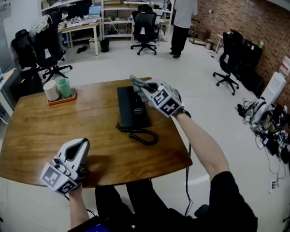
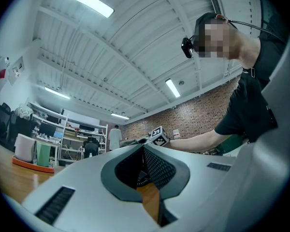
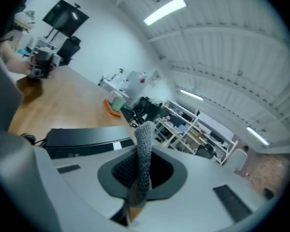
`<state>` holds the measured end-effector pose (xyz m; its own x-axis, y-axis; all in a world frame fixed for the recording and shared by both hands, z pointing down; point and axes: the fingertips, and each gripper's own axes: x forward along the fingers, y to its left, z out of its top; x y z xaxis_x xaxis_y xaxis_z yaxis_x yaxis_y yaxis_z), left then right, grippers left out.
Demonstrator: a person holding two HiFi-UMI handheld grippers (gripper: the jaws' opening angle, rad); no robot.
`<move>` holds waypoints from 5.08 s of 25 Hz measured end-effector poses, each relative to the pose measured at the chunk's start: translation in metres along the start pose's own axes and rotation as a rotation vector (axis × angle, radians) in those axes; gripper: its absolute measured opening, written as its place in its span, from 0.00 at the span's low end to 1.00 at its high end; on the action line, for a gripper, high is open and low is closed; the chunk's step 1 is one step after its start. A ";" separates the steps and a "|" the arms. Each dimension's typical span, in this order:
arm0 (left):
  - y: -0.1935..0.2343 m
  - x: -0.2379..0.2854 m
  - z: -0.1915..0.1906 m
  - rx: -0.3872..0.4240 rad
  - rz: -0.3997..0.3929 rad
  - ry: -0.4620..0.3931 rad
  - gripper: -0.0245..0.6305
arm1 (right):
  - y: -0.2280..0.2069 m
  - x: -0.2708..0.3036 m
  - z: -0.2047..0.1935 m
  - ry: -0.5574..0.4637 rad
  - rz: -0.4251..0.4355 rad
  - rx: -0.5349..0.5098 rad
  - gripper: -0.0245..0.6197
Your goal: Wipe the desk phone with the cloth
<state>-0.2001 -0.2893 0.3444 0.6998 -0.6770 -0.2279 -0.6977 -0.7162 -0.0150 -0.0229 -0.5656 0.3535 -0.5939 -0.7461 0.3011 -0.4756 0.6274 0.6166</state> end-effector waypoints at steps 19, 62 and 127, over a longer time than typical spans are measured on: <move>-0.005 0.005 0.007 0.000 -0.008 -0.010 0.04 | 0.157 -0.095 -0.051 0.118 0.474 -0.421 0.08; -0.095 -0.018 0.070 -0.118 -0.084 -0.223 0.04 | 0.120 -0.327 0.070 -0.455 0.006 0.375 0.08; -0.440 -0.130 0.163 0.025 -0.083 -0.269 0.03 | 0.256 -0.629 0.136 -0.693 -0.007 0.180 0.07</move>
<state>-0.0092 0.1420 0.2217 0.6916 -0.5443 -0.4747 -0.6454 -0.7609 -0.0678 0.1406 0.0948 0.2235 -0.8375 -0.4747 -0.2706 -0.5452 0.6945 0.4695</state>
